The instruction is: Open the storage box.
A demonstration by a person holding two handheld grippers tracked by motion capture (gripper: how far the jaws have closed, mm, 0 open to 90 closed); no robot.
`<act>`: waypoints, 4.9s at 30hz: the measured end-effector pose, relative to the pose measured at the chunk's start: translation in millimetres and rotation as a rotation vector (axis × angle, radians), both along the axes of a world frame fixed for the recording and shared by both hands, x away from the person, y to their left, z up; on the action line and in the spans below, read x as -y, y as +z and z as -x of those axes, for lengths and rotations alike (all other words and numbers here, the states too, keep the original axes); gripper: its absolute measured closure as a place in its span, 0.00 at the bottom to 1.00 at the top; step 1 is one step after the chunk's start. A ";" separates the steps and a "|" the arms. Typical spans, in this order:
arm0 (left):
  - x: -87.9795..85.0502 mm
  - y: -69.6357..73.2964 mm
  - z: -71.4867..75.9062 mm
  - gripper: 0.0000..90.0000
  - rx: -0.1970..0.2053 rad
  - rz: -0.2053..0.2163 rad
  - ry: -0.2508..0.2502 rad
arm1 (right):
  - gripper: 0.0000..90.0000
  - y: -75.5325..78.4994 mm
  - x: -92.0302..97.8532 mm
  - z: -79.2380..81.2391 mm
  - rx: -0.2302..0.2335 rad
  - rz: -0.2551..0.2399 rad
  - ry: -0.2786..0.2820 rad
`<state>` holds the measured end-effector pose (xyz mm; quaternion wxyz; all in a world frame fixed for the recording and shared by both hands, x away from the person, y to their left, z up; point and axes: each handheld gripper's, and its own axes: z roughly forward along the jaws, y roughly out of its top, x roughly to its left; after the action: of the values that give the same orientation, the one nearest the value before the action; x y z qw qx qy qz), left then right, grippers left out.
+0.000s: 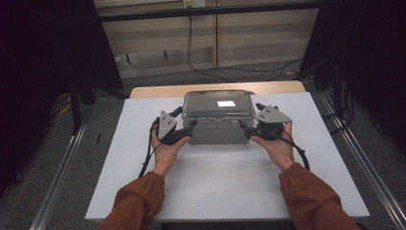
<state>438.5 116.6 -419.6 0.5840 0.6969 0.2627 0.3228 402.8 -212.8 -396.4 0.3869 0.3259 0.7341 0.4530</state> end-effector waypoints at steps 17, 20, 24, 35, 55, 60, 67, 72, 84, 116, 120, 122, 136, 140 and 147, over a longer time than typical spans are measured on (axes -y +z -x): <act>-2.8 11.1 -5.4 0.40 0.016 0.014 -0.017 | 0.38 6.4 4.5 -2.3 0.060 -0.055 0.064; -3.0 14.1 -7.6 0.39 0.011 0.020 -0.020 | 0.41 7.4 6.2 -2.9 0.067 -0.069 0.064; -1.2 16.5 -11.2 0.40 0.014 0.024 -0.023 | 0.44 8.7 8.6 -4.9 0.081 -0.084 0.060; 0.4 26.4 -22.1 0.45 0.029 0.039 -0.032 | 0.52 16.6 12.6 -15.3 0.106 -0.126 0.059; 0.8 37.5 -37.3 0.58 0.062 -0.011 -0.043 | 0.61 23.7 13.8 -27.8 0.136 -0.169 0.079; 1.3 36.6 -41.8 0.58 0.048 0.009 -0.028 | 0.60 29.0 14.8 -32.4 0.121 -0.168 0.086; 1.5 41.2 -49.1 0.58 0.047 0.002 -0.011 | 0.61 30.3 14.6 -37.8 0.134 -0.185 0.084; 0.5 40.7 -56.1 0.57 0.034 0.004 -0.005 | 0.62 32.7 14.9 -40.9 0.135 -0.188 0.085; 2.7 41.4 -66.4 0.64 0.020 0.006 -0.009 | 0.63 27.3 18.4 -57.4 0.122 -0.205 0.060; 3.5 47.6 -81.7 0.69 0.000 -0.018 -0.004 | 0.67 12.5 24.6 -85.5 0.093 -0.196 0.021; 4.0 47.2 -83.0 0.69 0.001 -0.005 0.001 | 0.69 13.5 24.9 -89.5 0.090 -0.211 0.021; 3.9 46.8 -83.8 0.68 0.000 -0.008 -0.001 | 0.69 14.4 23.7 -91.7 0.091 -0.219 0.026; 6.6 40.9 -98.2 0.66 -0.023 -0.008 0.001 | 0.69 14.4 23.4 -98.4 0.096 -0.242 0.028; 7.9 42.9 -100.0 0.66 -0.021 -0.006 0.003 | 0.69 16.5 23.1 -101.4 0.096 -0.239 0.026; 2.5 39.9 -105.4 0.64 -0.031 0.006 0.033 | 0.70 19.3 23.4 -105.5 0.094 -0.232 0.026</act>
<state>543.8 114.1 -379.7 0.5765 0.6958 0.2841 0.3206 508.3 -236.2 -377.1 0.3746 0.3373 0.6620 0.5547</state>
